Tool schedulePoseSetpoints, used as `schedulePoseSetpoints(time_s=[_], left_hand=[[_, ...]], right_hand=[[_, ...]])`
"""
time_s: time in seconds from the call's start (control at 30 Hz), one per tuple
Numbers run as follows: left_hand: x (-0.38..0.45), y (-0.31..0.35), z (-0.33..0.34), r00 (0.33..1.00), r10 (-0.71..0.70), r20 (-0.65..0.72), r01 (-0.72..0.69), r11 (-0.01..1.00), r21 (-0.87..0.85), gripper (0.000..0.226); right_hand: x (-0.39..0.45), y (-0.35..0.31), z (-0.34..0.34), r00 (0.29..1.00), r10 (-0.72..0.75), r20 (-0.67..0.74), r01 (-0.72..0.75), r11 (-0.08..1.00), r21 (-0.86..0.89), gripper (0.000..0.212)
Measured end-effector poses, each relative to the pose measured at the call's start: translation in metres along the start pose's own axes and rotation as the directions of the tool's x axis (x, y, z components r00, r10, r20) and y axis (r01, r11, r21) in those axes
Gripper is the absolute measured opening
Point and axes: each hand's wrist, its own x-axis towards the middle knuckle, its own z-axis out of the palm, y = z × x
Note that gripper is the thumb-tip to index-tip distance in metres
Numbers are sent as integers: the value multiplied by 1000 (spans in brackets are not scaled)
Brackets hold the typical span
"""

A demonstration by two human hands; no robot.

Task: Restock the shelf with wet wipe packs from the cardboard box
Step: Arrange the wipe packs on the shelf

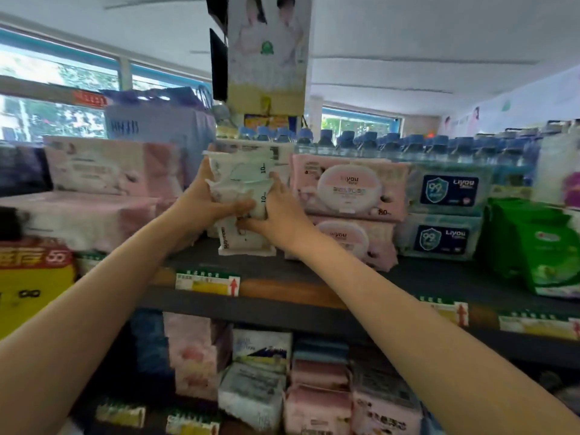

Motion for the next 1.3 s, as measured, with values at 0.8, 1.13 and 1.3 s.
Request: schedulePoseSetpoints(time_s=[0.8,1.13,1.3], left_hand=[[52,-44,-18,964,86,-250,207,340,917,44],[71,-51,-24,963,-16,-269,265,247,932,40],[52,-48,-19,958,-39,-283,282,277,918,56]], right_hand=[[67,5,59,837,385,388,-392,918,-67,40],[84,-3,62,829,402,389,-463,884,72,36],[76,8,51,853,398,337,-415,910,-24,30]])
